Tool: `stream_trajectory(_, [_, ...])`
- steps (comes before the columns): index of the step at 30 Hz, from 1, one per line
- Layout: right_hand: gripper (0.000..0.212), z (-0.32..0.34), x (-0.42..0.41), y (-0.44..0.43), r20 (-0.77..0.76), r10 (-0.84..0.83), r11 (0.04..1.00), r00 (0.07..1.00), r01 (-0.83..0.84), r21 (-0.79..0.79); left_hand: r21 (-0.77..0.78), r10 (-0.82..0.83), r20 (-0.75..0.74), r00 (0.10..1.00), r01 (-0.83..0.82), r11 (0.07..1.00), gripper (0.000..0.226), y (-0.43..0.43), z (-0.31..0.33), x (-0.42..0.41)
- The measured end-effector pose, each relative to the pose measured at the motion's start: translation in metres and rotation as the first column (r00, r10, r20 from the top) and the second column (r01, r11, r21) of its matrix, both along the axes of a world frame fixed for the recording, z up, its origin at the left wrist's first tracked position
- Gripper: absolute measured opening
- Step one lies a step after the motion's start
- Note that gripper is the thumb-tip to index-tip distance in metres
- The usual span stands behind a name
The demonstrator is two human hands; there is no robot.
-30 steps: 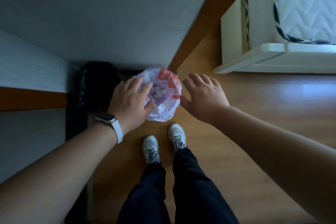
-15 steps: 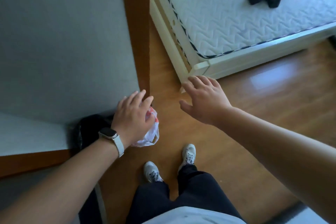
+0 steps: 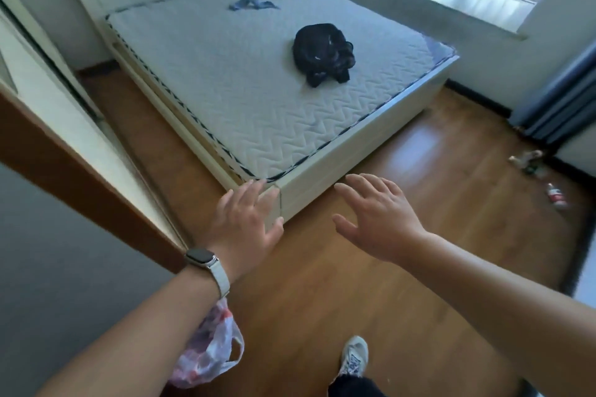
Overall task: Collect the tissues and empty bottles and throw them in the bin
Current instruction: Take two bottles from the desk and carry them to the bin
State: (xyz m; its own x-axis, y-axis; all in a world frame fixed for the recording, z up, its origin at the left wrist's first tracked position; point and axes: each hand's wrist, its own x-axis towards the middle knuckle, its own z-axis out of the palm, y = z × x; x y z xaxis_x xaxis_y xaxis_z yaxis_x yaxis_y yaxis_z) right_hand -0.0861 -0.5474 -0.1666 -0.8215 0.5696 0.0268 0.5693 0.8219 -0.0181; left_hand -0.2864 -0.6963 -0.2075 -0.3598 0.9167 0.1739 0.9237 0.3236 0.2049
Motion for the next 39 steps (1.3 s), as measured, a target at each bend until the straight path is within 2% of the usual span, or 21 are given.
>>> stream_trajectory(12, [0.063, 0.029, 0.155, 0.171, -0.093, -0.248, 0.967, 0.964, 0.252, 0.033, 0.07, -0.225, -0.074, 0.972, 0.23, 0.971, 0.055, 0.225, 0.039, 0.124])
stream_trajectory(21, [0.064, 0.036, 0.237, 0.235, -0.126, -0.488, 0.87, 0.864, 0.493, 0.007, 0.059, -0.44, -0.103, 0.892, 0.447, 0.893, 0.057, 0.337, 0.054, 0.199])
stream_trajectory(32, [0.075, 0.038, 0.256, 0.298, -0.09, -0.676, 0.734, 0.731, 0.679, -0.002, 0.091, -0.652, -0.032, 0.757, 0.652, 0.753, 0.058, 0.468, 0.047, 0.217])
stream_trajectory(39, [0.068, 0.025, 0.22, 0.382, -0.044, -0.833, 0.552, 0.552, 0.834, 0.005, 0.087, -0.795, -0.042, 0.606, 0.794, 0.601, 0.055, 0.598, 0.047, 0.184])
